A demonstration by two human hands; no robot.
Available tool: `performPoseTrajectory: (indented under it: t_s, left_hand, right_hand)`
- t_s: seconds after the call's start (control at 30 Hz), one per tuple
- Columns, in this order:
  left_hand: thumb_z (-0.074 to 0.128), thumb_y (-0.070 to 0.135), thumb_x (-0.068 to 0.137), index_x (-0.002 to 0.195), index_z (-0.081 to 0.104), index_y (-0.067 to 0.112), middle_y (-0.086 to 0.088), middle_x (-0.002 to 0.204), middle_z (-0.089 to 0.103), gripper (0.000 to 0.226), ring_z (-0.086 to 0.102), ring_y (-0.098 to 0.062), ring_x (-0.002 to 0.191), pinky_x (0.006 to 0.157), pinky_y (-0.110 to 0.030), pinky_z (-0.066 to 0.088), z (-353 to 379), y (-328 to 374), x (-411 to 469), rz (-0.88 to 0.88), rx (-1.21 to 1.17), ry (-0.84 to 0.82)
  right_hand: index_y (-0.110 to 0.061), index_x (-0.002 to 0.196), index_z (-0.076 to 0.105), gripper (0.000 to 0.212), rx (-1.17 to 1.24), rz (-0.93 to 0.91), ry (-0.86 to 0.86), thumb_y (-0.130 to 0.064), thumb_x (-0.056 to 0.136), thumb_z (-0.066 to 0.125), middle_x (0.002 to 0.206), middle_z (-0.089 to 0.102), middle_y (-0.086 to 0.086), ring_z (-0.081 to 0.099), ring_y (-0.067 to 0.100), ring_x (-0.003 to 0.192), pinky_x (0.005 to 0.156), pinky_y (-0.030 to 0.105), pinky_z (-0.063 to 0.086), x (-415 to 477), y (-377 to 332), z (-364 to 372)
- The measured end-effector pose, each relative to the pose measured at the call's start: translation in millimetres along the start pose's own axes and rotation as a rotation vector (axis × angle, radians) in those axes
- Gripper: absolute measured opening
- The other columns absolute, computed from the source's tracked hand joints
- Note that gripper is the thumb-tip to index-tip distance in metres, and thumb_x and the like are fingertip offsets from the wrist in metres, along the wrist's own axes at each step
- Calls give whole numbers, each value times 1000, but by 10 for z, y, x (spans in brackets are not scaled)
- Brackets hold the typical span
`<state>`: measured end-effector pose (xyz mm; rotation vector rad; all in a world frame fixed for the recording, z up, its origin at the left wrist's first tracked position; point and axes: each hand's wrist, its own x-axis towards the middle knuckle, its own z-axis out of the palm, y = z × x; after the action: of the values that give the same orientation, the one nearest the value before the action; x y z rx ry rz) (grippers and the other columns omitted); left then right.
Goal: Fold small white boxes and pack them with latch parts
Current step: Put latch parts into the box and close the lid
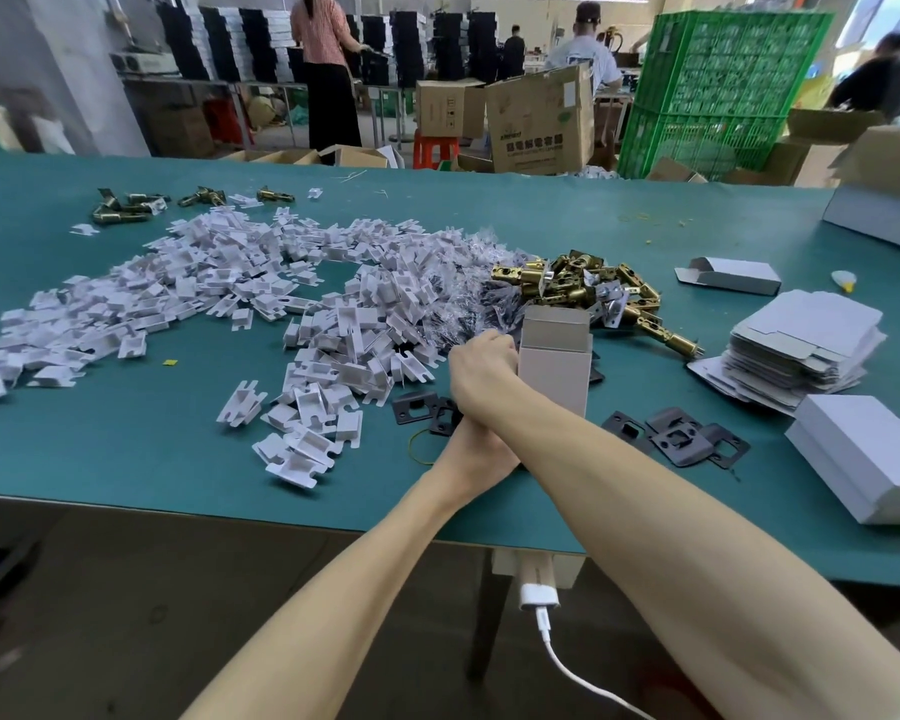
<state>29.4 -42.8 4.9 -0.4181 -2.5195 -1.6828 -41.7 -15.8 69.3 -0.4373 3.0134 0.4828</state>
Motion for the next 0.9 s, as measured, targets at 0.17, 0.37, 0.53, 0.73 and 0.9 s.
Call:
performPoseTrajectory:
  t_s: [0.17,0.37,0.53,0.73,0.9]
  left_hand:
    - [51,-11,93,78,43,17,9,75,48,33,42,4,64,63,-9,39,14,-16,-3,15,-1,25]
    - [73,27,94,127,53,26,25,114,62,39,57,14,105,88,-11,47,-13,-99,46,-51,-9,-1]
    - [79,33,92,124,48,28,15,116,68,45,66,7,101,86,-16,54,-7,-75,35,-133,-74,19]
    - [80,31,91,125,50,24,5,123,70,46,68,-3,109,94,-23,56,-12,-50,17,-118,-85,31]
    - [81,37,90,130,50,20,4,125,71,54,69,-9,113,100,-32,56,-12,-57,12,-122,-78,41]
  right_hand:
    - [-5,104,66,19,192,-111,162,6,89,60,107,65,13,63,34,102,71,35,50,-139,26,-111]
    - [-5,87,49,26,464,-168,408,20,88,49,74,54,8,59,32,68,58,41,49,-328,328,-351]
    - [-5,105,66,14,913,-121,518,-6,93,72,99,71,11,69,27,90,84,37,58,-420,919,-517]
    - [-12,103,68,18,934,-61,542,-9,88,77,95,68,6,64,25,89,88,42,54,-520,1363,-234]
    - [-10,99,72,10,916,-178,515,-8,89,75,95,72,5,67,21,89,87,43,56,-563,1281,-26]
